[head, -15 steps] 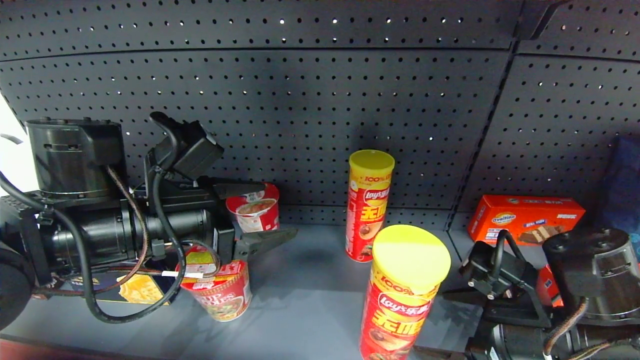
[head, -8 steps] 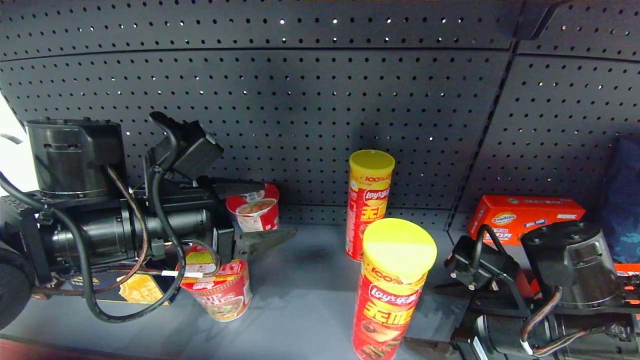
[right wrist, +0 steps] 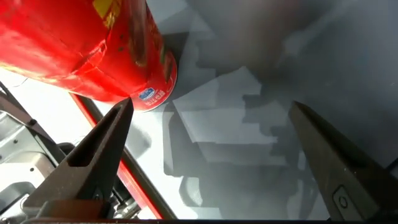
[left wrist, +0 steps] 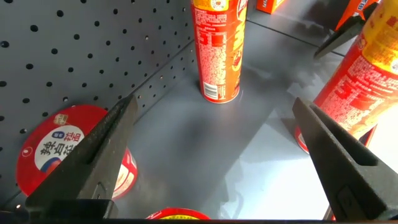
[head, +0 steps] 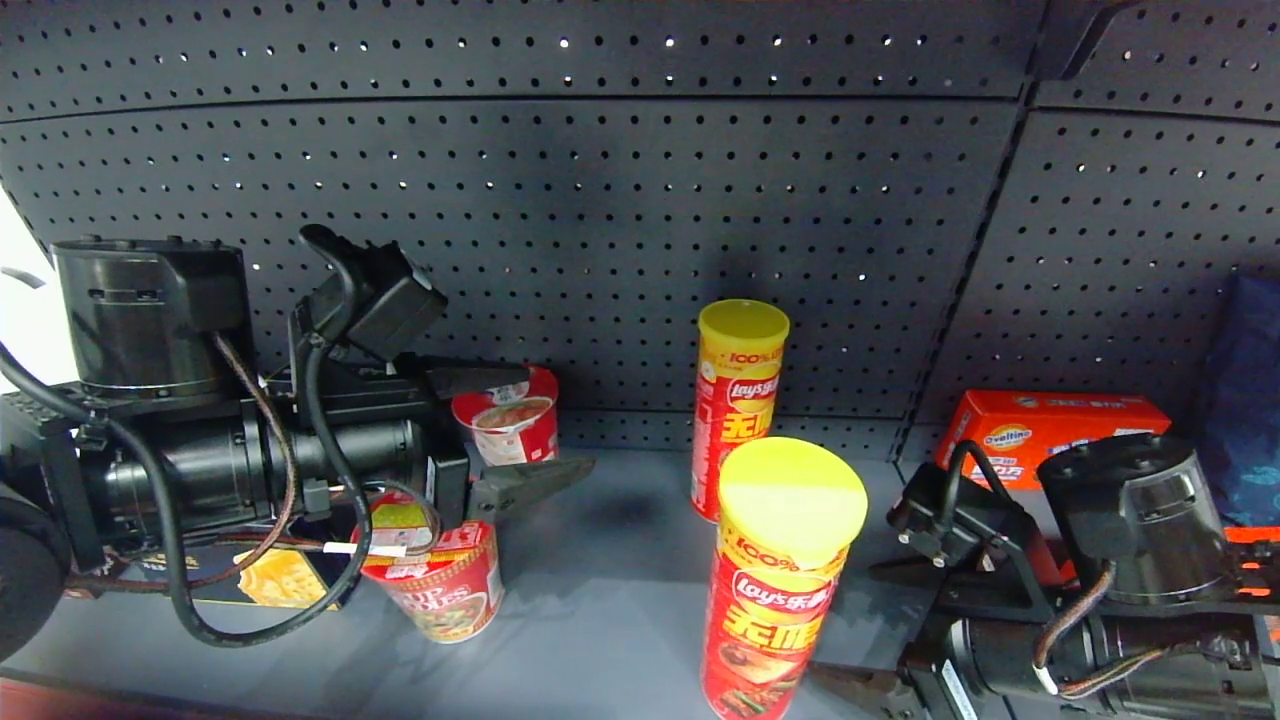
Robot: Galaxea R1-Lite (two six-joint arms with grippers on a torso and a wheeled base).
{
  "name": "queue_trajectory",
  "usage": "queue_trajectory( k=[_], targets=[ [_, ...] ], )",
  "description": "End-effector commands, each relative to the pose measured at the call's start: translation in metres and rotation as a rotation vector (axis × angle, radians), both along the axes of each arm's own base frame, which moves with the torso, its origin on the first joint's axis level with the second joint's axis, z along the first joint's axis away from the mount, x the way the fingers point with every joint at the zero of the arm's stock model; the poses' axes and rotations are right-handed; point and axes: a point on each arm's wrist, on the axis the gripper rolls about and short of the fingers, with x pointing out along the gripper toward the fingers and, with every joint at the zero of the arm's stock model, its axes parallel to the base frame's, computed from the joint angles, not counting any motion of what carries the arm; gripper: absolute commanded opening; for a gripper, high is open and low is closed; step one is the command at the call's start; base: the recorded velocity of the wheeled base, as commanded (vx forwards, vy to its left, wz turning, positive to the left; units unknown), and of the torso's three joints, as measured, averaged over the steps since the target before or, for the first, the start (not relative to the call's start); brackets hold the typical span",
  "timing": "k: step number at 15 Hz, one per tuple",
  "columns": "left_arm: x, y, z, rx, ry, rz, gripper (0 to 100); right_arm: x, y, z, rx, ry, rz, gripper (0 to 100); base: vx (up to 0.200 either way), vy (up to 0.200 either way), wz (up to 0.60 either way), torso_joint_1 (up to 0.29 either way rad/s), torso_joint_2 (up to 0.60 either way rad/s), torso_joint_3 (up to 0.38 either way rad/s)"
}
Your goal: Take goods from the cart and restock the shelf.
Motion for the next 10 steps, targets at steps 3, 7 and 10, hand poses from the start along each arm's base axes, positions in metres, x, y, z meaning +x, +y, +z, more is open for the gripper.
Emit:
queue_trajectory(
  k=[3,7,10],
  targets=[
    [-0.0001,0.0000,-0.0018,0.002,0.006,0.000,100,0.0053,0.0034,0.0034,0.008,-0.010,-0.003,100,0.000,0.000,0.00,0.000,0.00,0.000],
    [-0.0006,0.0002,-0.0035,0.004,0.012,0.000,100,0.0067,0.0035,0.0023,0.005,-0.006,-0.006,100,0.000,0.000,0.00,0.000,0.00,0.000],
    [-0.0005,0.0002,-0.0031,0.004,0.010,0.000,100,0.0093,0.0014,0.0035,0.008,-0.010,-0.020,100,0.000,0.000,0.00,0.000,0.00,0.000]
  ],
)
